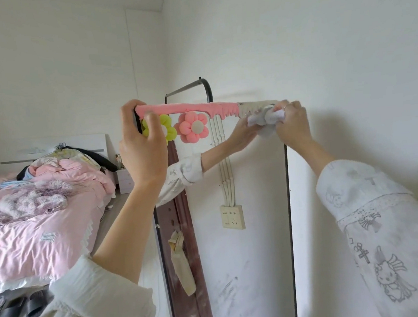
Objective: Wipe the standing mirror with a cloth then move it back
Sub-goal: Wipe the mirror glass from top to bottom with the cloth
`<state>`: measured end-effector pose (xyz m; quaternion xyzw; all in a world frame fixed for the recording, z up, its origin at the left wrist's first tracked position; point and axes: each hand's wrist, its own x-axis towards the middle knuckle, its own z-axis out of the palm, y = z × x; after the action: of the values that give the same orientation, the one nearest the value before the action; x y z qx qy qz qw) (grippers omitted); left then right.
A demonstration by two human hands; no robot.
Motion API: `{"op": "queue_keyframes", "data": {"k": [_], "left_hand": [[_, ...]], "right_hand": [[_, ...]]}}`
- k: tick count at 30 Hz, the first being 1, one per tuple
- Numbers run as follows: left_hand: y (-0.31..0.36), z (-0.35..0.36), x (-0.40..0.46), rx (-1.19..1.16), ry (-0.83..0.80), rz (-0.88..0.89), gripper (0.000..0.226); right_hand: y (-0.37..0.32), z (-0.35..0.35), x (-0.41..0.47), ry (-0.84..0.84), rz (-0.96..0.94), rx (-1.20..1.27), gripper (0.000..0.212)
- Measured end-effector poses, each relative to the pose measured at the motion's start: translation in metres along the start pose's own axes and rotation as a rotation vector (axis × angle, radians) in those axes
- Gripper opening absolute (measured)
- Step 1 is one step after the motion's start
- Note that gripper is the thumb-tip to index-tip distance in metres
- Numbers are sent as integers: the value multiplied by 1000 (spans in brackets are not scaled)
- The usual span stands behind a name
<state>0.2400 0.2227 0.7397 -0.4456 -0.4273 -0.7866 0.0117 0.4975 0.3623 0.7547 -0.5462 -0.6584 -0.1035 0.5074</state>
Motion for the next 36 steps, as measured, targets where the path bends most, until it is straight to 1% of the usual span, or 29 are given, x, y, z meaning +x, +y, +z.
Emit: {"op": "queue_keyframes", "data": {"k": [3,6,10,12,14,17,19,21,22,24,26,28,31,32,34,36], "left_hand": [[-2,-1,2,3,3,-15,14],[0,-3,2,9,7,-20,14],[0,-5,2,4,4,-28,14],[0,-5,2,1,1,-29,14],[1,-3,0,1,-1,-23,13],[4,-2,-1,1,-9,-15,13],[4,-2,-1,1,-13,-15,13],[4,-2,-1,-3,-15,-22,14],[3,-3,-1,-5,-17,-25,14],[2,-4,0,-5,-16,-28,14],[1,-5,1,1,-13,-30,14],[1,-6,2,6,-11,-36,14],[1,-8,2,0,-14,-37,13],[1,-8,2,-1,-14,-37,14],[1,-7,2,-3,-14,-36,14],[1,-6,2,-3,-14,-35,13]], "right_hand": [[16,25,-42,6,32,2,36],[41,45,-94,-29,76,-5,32],[75,57,-147,-213,127,-97,37],[79,52,-145,-230,164,-70,37],[70,44,-122,-148,193,-19,34],[42,27,-72,20,303,218,32],[24,18,-44,62,313,356,30],[11,14,-28,39,222,340,24],[6,15,-26,20,169,298,25],[2,22,-37,4,116,210,34],[7,34,-65,1,109,157,40],[23,48,-103,-70,105,111,41],[52,63,-150,-228,126,37,32],[57,64,-157,-255,138,34,30],[58,61,-153,-256,173,78,27],[48,54,-133,-186,228,216,25]]}}
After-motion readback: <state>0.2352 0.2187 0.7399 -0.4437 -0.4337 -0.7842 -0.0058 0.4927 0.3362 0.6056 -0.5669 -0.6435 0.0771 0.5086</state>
